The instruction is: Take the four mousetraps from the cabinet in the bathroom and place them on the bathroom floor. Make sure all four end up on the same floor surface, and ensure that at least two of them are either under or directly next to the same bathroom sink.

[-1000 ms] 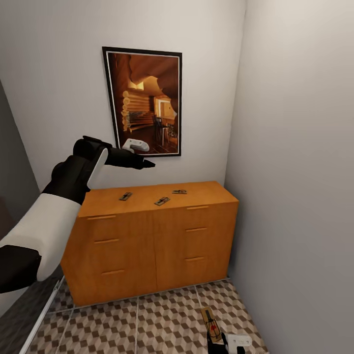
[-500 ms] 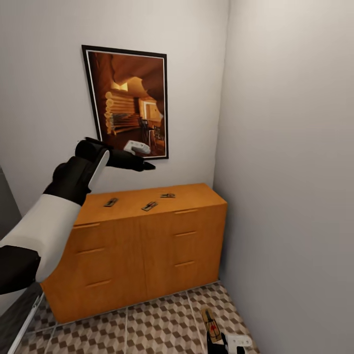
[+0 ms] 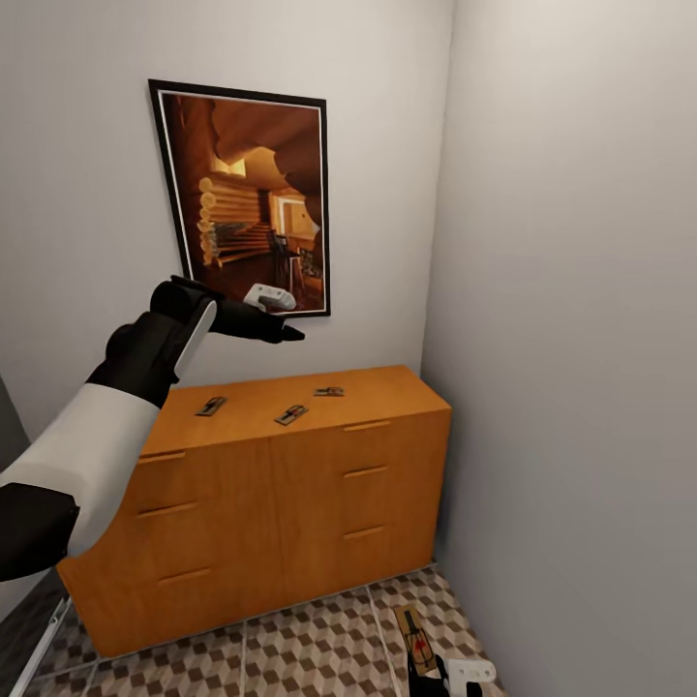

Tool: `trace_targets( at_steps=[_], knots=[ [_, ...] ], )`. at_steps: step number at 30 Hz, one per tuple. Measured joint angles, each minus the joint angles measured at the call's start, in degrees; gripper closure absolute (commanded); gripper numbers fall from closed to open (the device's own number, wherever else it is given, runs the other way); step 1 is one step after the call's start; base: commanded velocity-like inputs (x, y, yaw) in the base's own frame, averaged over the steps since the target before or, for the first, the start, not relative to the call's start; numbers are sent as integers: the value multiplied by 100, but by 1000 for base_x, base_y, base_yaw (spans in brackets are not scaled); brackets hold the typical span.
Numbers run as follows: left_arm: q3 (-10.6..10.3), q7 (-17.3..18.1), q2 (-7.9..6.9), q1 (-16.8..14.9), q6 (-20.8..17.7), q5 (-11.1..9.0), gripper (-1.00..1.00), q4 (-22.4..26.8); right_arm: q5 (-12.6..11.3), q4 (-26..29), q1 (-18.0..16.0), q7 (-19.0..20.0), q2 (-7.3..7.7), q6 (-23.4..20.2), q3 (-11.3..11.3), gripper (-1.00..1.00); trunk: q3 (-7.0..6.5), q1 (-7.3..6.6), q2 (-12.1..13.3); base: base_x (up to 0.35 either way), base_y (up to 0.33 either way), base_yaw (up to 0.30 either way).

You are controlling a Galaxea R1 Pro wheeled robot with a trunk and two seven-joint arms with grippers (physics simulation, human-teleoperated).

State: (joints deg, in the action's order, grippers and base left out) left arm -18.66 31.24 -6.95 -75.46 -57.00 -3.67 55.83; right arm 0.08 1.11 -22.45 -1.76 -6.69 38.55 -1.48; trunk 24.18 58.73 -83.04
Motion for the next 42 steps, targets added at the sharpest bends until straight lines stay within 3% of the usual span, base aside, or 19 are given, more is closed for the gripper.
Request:
trace_targets(
  at_steps=[7,13,18,30,42],
  knots=[
    [-1,-7,-10,121,7,11,-100,-29,-1,-8,0,-7,11,-86,-1,100,0,0,0,8,0,0],
    [-1,-8,-11,267,8,21,-100,-32,0,-23,53,16,19,-735,6,100,0,0,0,1,0,0],
    [-1,-9,-11,300,8,24,-100,-32,0,-19,254,36,20,-988,3,100,0,0,0,0,0,0],
    [-1,-31,-31,382,9,105,-100,-67,-6,-17,332,67,153,-1058,8,100,0,0,0,0,0,0],
    [-1,-45,-258,395,2,293,-100,-143,-6,-17,334,66,161,-1065,6,100,0,0,0,0,0,0]
  ],
)
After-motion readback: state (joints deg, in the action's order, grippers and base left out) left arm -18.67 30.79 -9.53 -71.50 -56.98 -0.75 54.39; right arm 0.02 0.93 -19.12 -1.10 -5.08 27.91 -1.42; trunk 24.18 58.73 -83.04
